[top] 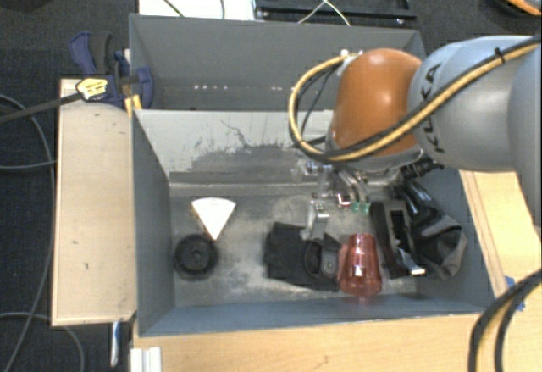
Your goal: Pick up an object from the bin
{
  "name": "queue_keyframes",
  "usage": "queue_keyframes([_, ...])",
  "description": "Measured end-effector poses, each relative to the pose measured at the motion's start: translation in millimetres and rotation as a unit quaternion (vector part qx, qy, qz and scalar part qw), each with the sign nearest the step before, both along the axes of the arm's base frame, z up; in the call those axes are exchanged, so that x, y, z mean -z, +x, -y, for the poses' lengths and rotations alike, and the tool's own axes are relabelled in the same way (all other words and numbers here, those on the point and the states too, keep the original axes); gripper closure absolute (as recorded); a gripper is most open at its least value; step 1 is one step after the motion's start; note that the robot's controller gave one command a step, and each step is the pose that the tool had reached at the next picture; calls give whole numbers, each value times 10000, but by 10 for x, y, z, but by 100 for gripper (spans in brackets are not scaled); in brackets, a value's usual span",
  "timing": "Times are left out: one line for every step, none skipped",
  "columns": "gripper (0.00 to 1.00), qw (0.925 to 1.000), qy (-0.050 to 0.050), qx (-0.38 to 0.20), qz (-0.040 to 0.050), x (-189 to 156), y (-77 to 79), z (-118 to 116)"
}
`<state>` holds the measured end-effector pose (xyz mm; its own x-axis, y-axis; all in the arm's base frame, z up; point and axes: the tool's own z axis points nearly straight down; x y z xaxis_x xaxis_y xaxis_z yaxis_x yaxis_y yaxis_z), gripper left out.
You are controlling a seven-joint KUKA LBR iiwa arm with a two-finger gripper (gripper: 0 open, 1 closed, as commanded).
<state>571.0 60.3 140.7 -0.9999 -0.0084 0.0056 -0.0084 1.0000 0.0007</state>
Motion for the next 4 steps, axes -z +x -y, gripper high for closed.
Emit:
queue_keyframes([0,10000,2,14,42,-47,20,3])
queue_keyframes([0,9994,4,357,10,705,-873,-111])
queue_keyframes([0,9998,6,-163,60,113,-809,44])
queue_keyframes([0,9993,8,361,15,703,-870,-113])
